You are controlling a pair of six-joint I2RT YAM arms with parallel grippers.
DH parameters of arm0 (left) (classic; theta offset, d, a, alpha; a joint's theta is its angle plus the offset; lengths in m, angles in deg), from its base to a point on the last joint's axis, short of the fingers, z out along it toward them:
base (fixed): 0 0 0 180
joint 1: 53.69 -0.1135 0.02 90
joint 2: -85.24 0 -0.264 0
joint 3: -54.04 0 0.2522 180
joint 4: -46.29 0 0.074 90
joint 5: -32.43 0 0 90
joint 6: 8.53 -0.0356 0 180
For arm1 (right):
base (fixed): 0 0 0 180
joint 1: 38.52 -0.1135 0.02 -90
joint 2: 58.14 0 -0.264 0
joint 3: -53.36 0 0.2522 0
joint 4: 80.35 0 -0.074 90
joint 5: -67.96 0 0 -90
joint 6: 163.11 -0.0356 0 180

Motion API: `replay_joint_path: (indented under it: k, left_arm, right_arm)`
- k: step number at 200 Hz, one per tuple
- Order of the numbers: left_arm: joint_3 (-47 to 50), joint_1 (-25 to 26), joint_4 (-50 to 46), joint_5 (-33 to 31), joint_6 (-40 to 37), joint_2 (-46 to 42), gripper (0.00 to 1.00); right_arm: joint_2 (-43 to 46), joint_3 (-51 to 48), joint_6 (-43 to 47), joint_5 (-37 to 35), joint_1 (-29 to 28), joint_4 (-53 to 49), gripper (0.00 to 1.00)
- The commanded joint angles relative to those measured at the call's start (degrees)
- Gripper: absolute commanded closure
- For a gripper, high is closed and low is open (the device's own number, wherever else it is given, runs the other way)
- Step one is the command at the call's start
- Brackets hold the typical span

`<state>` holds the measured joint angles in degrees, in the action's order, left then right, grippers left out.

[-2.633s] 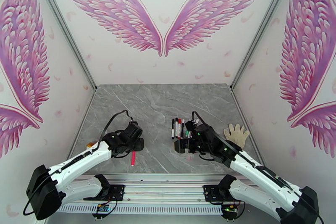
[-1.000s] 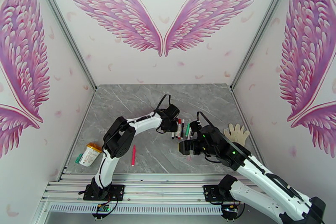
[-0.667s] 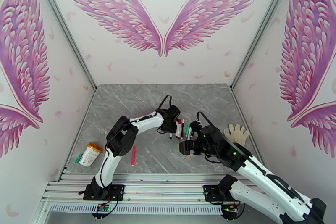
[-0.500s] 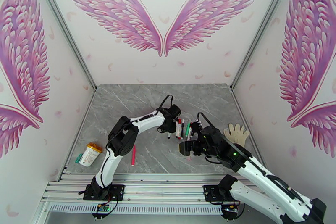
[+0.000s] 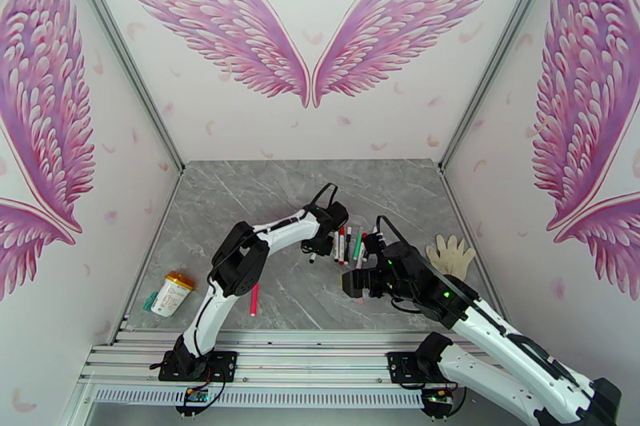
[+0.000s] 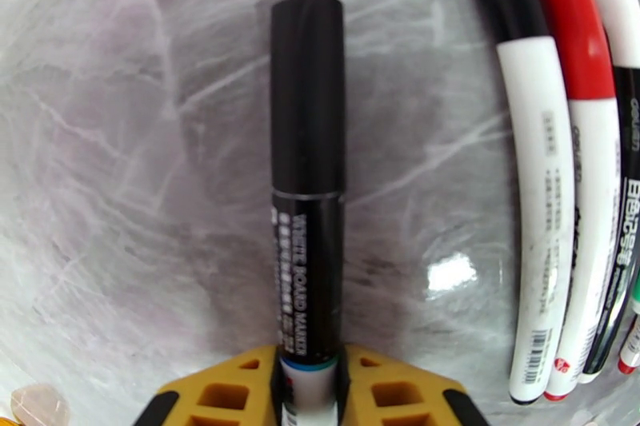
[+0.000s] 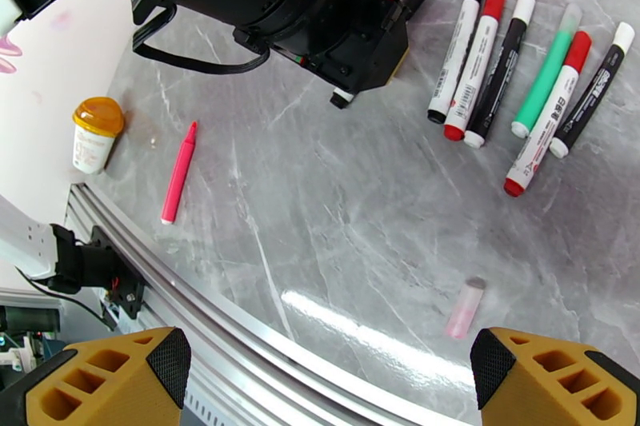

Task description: Open the pen caps

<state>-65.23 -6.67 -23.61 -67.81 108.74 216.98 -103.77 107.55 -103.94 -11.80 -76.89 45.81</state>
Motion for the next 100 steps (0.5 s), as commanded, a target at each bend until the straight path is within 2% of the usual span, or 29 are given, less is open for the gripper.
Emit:
replay_joint_path:
  k: [1, 53, 84, 100]
  left_arm:
    - [-0.38, -0.17, -3.12, -1.79, -0.38, 3.53, 0.77]
    - [1.47, -0.34, -1.9, 0.07, -0.95, -1.87, 0.82]
    - [10.16, -0.87, 2.25, 1.04, -0.02, -10.79, 0.84]
    - [16.21, -0.88, 7.8, 3.44, -0.2, -16.04, 0.84]
  right_arm:
    - [0.27, -0.18, -0.68, 0.0, -0.21, 0.73, 0.01]
    - [0.14, -0.2, -1.16, 0.13, -0.24, 1.42, 0.01]
    - [-1.21, -0.35, -2.01, 1.46, -0.21, 3.35, 0.01]
    - [-1.82, -0.51, -2.64, 2.15, -0.21, 4.35, 0.02]
